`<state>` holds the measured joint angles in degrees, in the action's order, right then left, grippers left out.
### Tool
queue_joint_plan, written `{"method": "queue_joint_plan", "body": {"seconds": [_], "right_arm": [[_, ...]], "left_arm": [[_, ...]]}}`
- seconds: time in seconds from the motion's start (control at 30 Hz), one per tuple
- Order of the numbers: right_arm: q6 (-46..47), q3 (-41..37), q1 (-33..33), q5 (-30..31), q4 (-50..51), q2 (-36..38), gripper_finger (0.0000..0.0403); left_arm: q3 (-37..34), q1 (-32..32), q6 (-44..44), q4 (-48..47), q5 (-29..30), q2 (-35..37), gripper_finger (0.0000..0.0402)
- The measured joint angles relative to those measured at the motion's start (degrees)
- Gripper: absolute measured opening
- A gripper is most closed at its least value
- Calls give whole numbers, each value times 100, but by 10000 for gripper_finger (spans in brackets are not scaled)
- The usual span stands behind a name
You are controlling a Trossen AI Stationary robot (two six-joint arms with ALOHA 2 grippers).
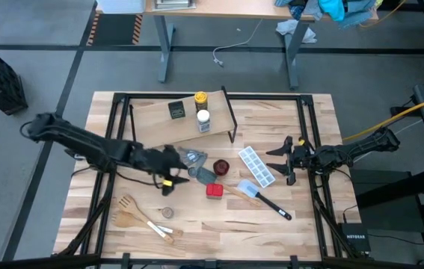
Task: Shelf spices
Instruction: Put the red seasoning can on the shelf
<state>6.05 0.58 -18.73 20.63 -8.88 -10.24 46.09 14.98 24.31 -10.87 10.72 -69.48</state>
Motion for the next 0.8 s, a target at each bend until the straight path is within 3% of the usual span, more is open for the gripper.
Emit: {"method": "queue_joint_plan", "body": {"seconds": [0.23,0.5,0.8], "right_arm": [[8,0,-1,-228,2,-1,221],[-47,0,-1,-228,213,-1,221],[-34,0,0,-234,499,-2,221]], "left_arm": [[0,196,639,631,5,-1175,235],[0,522,1161,762,41,-1929,235],[2,780,494,1272,707,-2422,235]]}}
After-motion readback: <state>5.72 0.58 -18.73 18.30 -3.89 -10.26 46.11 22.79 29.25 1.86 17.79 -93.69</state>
